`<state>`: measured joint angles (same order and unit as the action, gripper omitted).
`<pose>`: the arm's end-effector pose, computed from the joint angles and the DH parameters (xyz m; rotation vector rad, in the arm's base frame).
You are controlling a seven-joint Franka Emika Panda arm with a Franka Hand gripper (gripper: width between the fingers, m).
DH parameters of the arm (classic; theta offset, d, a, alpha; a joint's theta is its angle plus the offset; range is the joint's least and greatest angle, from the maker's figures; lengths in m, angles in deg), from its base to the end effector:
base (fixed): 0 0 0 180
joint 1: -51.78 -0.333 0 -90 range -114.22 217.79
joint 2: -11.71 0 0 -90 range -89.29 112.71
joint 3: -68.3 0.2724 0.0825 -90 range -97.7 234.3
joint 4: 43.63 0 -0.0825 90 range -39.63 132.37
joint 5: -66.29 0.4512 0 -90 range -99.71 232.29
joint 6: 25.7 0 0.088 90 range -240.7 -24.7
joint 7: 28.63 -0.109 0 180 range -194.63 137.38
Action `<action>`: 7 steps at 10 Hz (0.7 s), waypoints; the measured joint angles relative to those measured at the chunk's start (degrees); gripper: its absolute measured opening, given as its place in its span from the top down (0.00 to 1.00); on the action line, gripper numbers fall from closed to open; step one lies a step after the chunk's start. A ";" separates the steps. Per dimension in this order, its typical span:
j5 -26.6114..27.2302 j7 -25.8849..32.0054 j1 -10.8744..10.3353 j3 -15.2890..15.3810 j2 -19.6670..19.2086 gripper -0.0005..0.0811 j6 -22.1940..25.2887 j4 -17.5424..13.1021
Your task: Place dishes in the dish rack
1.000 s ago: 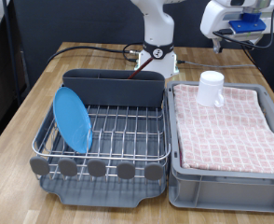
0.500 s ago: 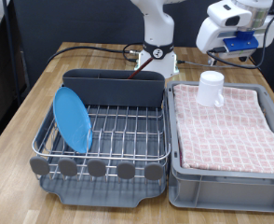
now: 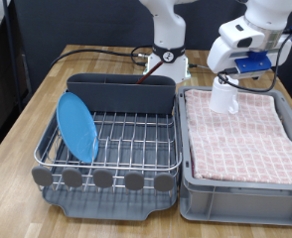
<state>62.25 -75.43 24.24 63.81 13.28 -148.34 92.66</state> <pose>0.4768 0.1998 0.2237 2.9194 -0.5462 -0.2124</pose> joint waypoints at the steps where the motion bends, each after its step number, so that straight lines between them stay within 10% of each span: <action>1: 0.19 0.00 0.00 0.00 -0.79 0.01 -1.03 0.11; 7: 1.87 0.26 0.04 -0.24 -4.73 0.01 -4.65 0.70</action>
<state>64.12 -75.18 24.28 63.57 8.55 -152.99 93.35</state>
